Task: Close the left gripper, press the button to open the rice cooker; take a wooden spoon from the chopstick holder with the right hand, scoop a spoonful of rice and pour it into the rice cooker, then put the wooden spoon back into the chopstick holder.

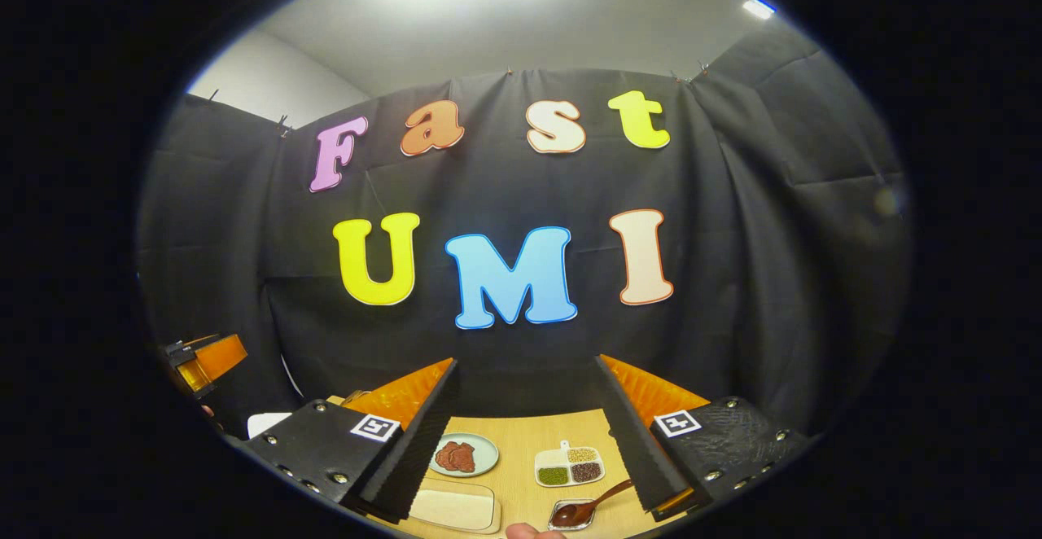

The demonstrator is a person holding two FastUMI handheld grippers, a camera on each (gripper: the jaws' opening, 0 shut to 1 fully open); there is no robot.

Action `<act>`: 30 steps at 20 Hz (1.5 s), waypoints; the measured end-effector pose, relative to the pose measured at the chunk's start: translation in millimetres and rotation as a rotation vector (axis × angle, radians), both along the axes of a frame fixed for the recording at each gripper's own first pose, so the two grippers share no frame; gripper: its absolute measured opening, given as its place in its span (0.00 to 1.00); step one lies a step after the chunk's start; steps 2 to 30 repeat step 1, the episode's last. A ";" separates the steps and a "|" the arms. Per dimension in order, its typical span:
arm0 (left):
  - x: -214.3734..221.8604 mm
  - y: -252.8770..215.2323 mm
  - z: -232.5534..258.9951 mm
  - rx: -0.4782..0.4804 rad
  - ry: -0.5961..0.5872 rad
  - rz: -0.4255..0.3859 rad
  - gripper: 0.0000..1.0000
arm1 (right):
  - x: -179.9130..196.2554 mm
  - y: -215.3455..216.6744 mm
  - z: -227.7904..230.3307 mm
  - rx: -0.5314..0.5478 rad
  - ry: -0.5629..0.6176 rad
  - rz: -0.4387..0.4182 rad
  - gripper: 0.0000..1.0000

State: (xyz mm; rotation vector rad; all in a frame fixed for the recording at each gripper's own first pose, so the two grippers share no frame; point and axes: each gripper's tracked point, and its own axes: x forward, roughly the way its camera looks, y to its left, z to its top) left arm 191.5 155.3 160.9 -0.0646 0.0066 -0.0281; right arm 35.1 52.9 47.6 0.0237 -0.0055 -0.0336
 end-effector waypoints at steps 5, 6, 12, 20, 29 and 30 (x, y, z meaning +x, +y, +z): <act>0.0 3.6 0.0 -0.002 0.000 -0.003 0.96 | -2.1 3.7 1.6 -0.001 -0.006 -0.002 0.98; 0.0 3.6 0.0 -0.002 0.000 -0.003 0.96 | -2.1 3.7 1.6 -0.001 -0.006 -0.002 0.98; 0.0 3.6 0.0 -0.002 0.000 -0.003 0.96 | -2.1 3.7 1.6 -0.001 -0.006 -0.002 0.98; 0.0 3.6 0.0 -0.002 0.000 -0.003 0.96 | -2.1 3.7 1.6 -0.001 -0.006 -0.002 0.98; 0.0 3.6 0.0 -0.002 0.000 -0.003 0.96 | -2.1 3.7 1.6 -0.001 -0.006 -0.002 0.98; 0.0 3.6 0.0 -0.002 0.000 -0.003 0.96 | -2.1 3.7 1.6 -0.001 -0.006 -0.002 0.98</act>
